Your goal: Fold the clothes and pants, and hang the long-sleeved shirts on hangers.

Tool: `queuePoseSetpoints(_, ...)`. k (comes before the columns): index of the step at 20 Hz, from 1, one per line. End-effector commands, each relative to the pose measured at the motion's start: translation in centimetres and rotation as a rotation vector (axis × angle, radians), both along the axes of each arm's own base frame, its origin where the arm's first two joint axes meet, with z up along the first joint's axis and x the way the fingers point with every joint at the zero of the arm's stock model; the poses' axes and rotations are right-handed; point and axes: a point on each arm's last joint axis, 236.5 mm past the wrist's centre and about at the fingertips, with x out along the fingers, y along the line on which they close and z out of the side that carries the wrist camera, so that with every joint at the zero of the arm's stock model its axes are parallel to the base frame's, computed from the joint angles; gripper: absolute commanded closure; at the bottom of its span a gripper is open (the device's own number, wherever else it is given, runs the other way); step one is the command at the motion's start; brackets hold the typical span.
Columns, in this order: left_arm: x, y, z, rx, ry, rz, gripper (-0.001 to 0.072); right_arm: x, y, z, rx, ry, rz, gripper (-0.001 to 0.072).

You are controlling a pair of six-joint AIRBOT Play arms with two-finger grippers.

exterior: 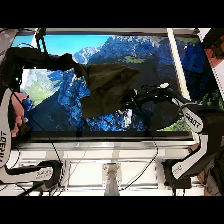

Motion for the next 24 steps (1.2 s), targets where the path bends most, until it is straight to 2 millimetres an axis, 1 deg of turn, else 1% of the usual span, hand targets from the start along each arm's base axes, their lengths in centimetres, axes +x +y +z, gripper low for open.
queuePoseSetpoints(1,0.0,0.0,0.0,0.0,0.0,-0.001,0.0702,1.2,1.2,-0.6,-0.025,-0.035,-0.049,0.0244)
queuePoseSetpoints(3,0.0,0.0,0.0,0.0,0.001,-0.001,0.0702,2.0,1.4,-1.0,-0.042,-0.054,-0.077,0.025)
queuePoseSetpoints(4,0.0,0.0,0.0,0.0,0.001,-0.001,0.0702,2.2,1.5,-1.1,-0.047,-0.059,-0.085,0.0305)
queuePoseSetpoints(5,0.0,0.0,0.0,0.0,0.001,-0.001,0.0702,2.4,1.4,-1.1,-0.051,-0.063,-0.093,0.0376)
queuePoseSetpoints(6,0.0,0.0,0.0,0.0,0.001,-0.001,0.0702,2.5,1.4,-1.2,-0.053,-0.066,-0.097,0.0492)
queuePoseSetpoints(7,0.0,0.0,0.0,0.0,0.001,-0.001,0.0702,2.6,1.3,-1.0,-0.051,-0.067,-0.098,0.0634)
queuePoseSetpoints(8,-0.1,0.0,0.0,0.0,0.003,-0.003,0.0702,2.8,1.3,-0.7,-0.043,-0.074,-0.094,0.0675)
queuePoseSetpoints(10,-0.2,-0.1,-0.1,0.001,0.006,-0.006,0.0702,3.5,1.1,1.0,-0.029,-0.139,-0.088,0.0676)
queuePoseSetpoints(12,-0.1,0.0,-0.1,0.005,0.006,-0.005,0.0702,4.1,0.5,3.2,-0.028,-0.195,-0.097,0.0676)
queuePoseSetpoints(13,-0.1,0.1,-0.3,0.013,0.006,-0.005,0.0702,4.3,-0.3,3.5,-0.063,-0.224,-0.089,0.0676)
queuePoseSetpoints(15,-0.1,0.1,-0.3,0.012,0.008,-0.005,0.0702,4.0,-2.5,2.3,-0.165,-0.224,-0.074,0.0675)
queuePoseSetpoints(17,-0.2,0.1,-0.4,0.012,0.011,-0.008,0.0702,3.2,-4.4,0.3,-0.274,-0.245,-0.006,0.0674)
queuePoseSetpoints(18,-0.4,0.0,-0.4,0.013,0.017,-0.013,0.0703,3.1,-5.0,-0.3,-0.308,-0.253,0.011,0.0673)
queuePoseSetpoints(19,-0.6,0.0,-0.5,0.013,0.024,-0.019,0.0702,3.2,-5.1,-0.4,-0.314,-0.253,0.004,0.0672)
queuePoseSetpoints(20,-0.9,-0.1,-0.7,0.014,0.035,-0.028,0.0702,3.6,-5.1,-0.4,-0.317,-0.238,-0.028,0.0627)
queuePoseSetpoints(21,-1.2,-0.2,-0.8,0.015,0.048,-0.039,0.0702,3.7,-5.0,-0.5,-0.316,-0.211,-0.05,0.0464)
queuePoseSetpoints(22,-1.6,-0.4,-1.0,0.017,0.063,-0.051,0.0702,3.3,-4.7,-0.6,-0.297,-0.186,-0.043,0.0408)
queuePoseSetpoints(23,-2.1,-0.5,-1.2,0.018,0.08,-0.066,0.0702,2.6,-4.5,-0.8,-0.265,-0.153,-0.024,0.0398)
queuePoseSetpoints(24,-2.6,-0.7,-1.4,0.02,0.098,-0.083,0.0702,1.7,-4.1,-0.8,-0.207,-0.106,-0.003,0.0322)
